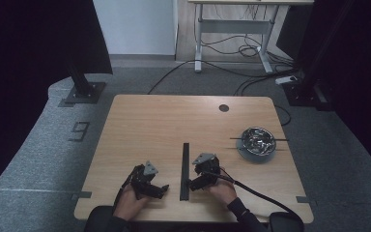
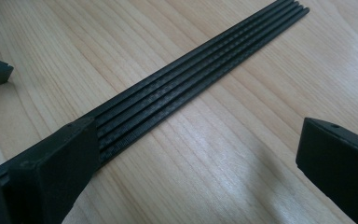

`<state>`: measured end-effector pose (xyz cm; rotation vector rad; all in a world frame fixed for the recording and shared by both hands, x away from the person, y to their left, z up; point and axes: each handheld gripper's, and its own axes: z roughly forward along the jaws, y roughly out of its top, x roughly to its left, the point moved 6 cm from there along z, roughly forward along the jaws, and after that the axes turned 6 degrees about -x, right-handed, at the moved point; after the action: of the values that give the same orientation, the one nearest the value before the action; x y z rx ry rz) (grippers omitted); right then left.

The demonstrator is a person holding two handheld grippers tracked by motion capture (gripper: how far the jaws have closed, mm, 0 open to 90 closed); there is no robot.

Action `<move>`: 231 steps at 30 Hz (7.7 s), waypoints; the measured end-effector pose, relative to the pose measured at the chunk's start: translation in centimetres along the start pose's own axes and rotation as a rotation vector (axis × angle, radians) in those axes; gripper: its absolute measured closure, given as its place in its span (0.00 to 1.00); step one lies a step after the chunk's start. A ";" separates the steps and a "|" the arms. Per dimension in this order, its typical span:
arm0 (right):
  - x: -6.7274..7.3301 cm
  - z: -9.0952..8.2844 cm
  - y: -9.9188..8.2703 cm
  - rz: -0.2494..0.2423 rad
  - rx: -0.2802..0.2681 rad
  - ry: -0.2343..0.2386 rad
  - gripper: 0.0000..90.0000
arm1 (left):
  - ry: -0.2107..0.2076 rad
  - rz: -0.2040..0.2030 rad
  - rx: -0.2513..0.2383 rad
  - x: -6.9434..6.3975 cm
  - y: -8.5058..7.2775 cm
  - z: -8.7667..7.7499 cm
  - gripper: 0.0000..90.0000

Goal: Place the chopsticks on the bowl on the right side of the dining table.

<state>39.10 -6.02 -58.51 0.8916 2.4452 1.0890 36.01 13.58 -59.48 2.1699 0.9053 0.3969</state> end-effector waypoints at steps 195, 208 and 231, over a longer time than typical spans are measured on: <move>-8.9 -8.9 1.7 0.041 0.086 -0.023 0.96 | -0.004 0.003 0.003 -0.2 0.0 0.0 0.00; -10.3 -11.8 2.1 0.057 0.075 -0.043 0.96 | -0.004 0.004 0.003 -0.2 0.0 0.0 0.00; -14.6 -15.0 2.3 0.094 0.080 -0.150 0.96 | -0.004 0.005 0.005 -0.2 0.0 0.0 0.00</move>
<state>43.34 -22.70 -46.38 1.0817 2.3583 0.9239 35.89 13.45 -59.49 2.1770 0.8992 0.3928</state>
